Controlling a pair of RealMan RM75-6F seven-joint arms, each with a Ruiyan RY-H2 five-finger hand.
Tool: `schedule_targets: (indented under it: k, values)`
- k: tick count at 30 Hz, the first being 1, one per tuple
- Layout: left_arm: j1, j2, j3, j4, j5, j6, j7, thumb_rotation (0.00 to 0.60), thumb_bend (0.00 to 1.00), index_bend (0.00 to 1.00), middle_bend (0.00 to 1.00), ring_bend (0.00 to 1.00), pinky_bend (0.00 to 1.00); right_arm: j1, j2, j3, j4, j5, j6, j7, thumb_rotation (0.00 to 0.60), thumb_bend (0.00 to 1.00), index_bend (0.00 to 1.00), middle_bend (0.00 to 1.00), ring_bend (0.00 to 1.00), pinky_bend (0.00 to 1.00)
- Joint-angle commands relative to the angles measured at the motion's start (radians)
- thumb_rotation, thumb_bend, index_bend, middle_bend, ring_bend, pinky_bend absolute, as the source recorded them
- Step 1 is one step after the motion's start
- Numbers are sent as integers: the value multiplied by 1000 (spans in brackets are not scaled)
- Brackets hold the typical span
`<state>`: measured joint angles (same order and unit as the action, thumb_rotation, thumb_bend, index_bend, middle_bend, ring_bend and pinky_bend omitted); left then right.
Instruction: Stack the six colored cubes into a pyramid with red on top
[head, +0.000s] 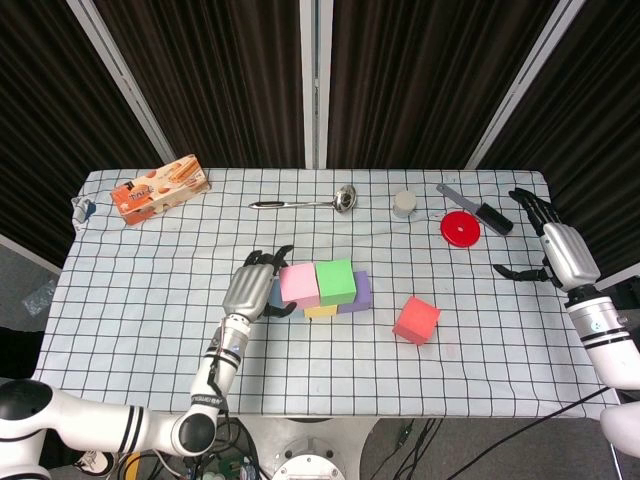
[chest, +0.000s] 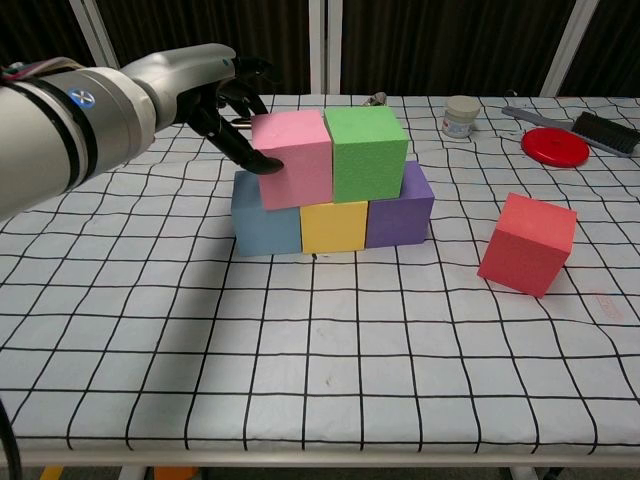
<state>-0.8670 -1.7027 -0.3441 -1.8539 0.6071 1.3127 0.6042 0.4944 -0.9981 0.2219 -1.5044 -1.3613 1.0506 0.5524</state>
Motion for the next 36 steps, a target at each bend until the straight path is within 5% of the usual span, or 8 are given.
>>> schedule_targets:
  k: [1, 16, 36]
  values:
    - [0, -1, 1, 0, 1, -1, -1, 600, 196, 86, 254, 154, 81, 0, 0, 0, 0, 0, 0, 1, 600, 89, 0, 0, 0, 0]
    - [5, -1, 14, 1, 38, -1, -4, 600, 193, 87, 240, 123, 80, -2, -3, 0, 5, 3, -4, 3, 600, 89, 0, 0, 0, 0]
    - [10, -12, 24, 17, 83, 9, 2, 600, 193, 108, 368, 123, 80, -2, -9, 0, 16, 15, -16, 4, 600, 89, 0, 0, 0, 0]
